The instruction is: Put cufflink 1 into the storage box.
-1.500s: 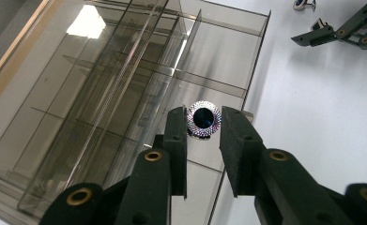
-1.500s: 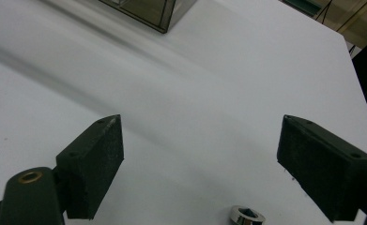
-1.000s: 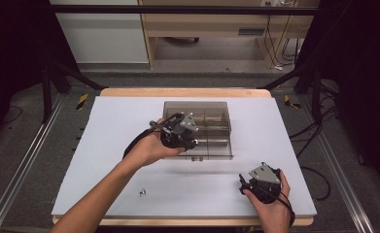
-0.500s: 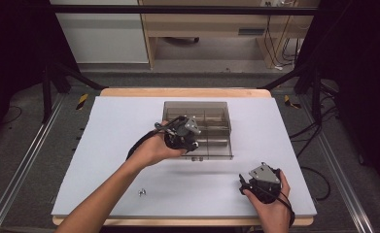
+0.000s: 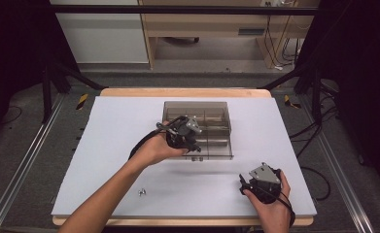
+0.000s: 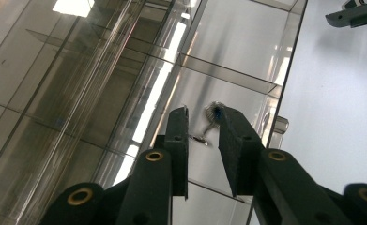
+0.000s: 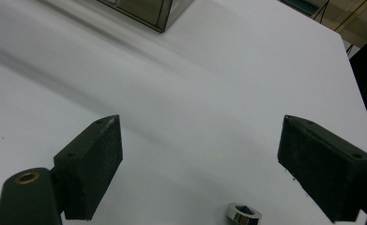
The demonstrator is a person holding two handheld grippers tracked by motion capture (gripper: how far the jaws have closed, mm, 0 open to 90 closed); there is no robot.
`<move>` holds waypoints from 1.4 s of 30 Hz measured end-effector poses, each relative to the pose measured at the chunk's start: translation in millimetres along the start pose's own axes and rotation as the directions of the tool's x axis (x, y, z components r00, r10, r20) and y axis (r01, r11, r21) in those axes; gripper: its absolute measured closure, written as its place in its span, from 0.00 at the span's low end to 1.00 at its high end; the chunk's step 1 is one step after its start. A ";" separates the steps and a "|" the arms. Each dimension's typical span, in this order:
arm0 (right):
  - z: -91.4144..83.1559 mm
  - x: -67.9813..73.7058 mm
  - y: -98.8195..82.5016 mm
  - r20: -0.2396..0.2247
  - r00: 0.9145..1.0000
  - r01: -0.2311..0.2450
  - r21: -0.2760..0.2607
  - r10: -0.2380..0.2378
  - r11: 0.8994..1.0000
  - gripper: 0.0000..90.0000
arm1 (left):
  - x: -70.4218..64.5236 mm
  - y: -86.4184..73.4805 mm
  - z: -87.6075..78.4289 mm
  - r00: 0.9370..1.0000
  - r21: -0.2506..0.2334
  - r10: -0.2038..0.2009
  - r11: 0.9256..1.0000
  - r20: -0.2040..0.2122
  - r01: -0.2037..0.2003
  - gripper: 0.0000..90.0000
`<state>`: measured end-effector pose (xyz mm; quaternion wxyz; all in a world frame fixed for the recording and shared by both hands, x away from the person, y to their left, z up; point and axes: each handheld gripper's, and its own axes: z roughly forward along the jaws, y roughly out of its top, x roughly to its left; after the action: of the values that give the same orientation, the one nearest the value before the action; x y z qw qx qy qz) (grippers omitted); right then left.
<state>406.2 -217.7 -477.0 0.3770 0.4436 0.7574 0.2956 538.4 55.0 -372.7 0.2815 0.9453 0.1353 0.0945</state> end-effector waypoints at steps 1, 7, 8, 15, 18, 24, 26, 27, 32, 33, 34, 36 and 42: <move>0.0 0.0 0.0 0.000 1.000 0.000 0.000 0.000 1.000 0.16 | 0.8 -0.1 -1.7 1.000 -0.004 0.002 1.000 -0.002 -0.002 0.81; -1.4 1.0 2.4 -0.009 1.000 -0.002 -0.005 0.002 1.000 0.17 | 1.6 -3.7 -21.0 0.999 -0.065 -0.004 0.998 -0.053 0.000 0.78; -1.5 1.3 4.3 -0.015 1.000 -0.002 -0.003 0.002 1.000 0.18 | 1.7 -4.7 -24.1 0.998 -0.067 0.000 0.998 -0.059 -0.004 0.77; -9.8 -7.3 30.3 -0.059 0.997 0.058 0.008 -0.057 0.998 0.32 | -2.4 -22.7 -55.1 0.992 -0.100 -0.003 0.995 -0.125 -0.010 0.72; -17.2 -24.1 44.3 -0.095 0.994 0.061 0.042 -0.056 0.997 0.40 | -5.7 -34.9 -65.2 0.989 -0.126 -0.023 0.992 -0.143 0.005 0.64; -23.5 -46.9 54.0 -0.184 0.981 0.090 0.169 -0.058 0.981 0.51 | -11.4 -62.9 -77.2 0.975 -0.142 -0.054 0.990 -0.215 0.023 0.41; -23.0 -51.6 53.2 -0.201 0.978 0.089 0.203 -0.048 0.975 0.55 | -12.6 -73.2 -78.8 0.974 -0.159 -0.083 0.986 -0.212 0.049 0.32; -21.9 -54.0 52.3 -0.213 0.976 0.082 0.220 -0.034 0.972 0.58 | -13.3 -80.4 -79.0 0.972 -0.171 -0.106 0.983 -0.209 0.070 0.29; -12.7 -66.9 46.3 -0.248 0.966 0.003 0.310 0.077 0.951 0.65 | -15.2 -112.0 -74.2 0.962 -0.193 -0.171 0.973 -0.215 0.129 0.17; -11.0 -68.5 45.2 -0.249 0.964 -0.005 0.325 0.091 0.946 0.66 | -15.6 -119.5 -72.7 0.958 -0.208 -0.190 0.967 -0.213 0.145 0.16; -9.5 -69.6 44.2 -0.249 0.963 -0.016 0.339 0.106 0.941 0.67 | -16.0 -126.8 -70.8 0.954 -0.215 -0.205 0.964 -0.219 0.158 0.15; -7.0 -69.5 42.7 -0.256 0.958 -0.030 0.364 0.131 0.931 0.68 | -17.1 -142.2 -66.6 0.952 -0.204 -0.209 0.965 -0.223 0.164 0.12; 1.6 -64.3 36.8 -0.240 0.961 -0.025 0.420 0.137 0.907 0.71 | -16.0 -171.8 -69.8 0.933 -0.204 -0.243 0.960 -0.267 0.192 0.10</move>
<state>444.8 -259.2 -429.2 0.1579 0.5011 0.8268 0.2009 470.6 223.7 -412.6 0.3490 0.8721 0.2703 0.2111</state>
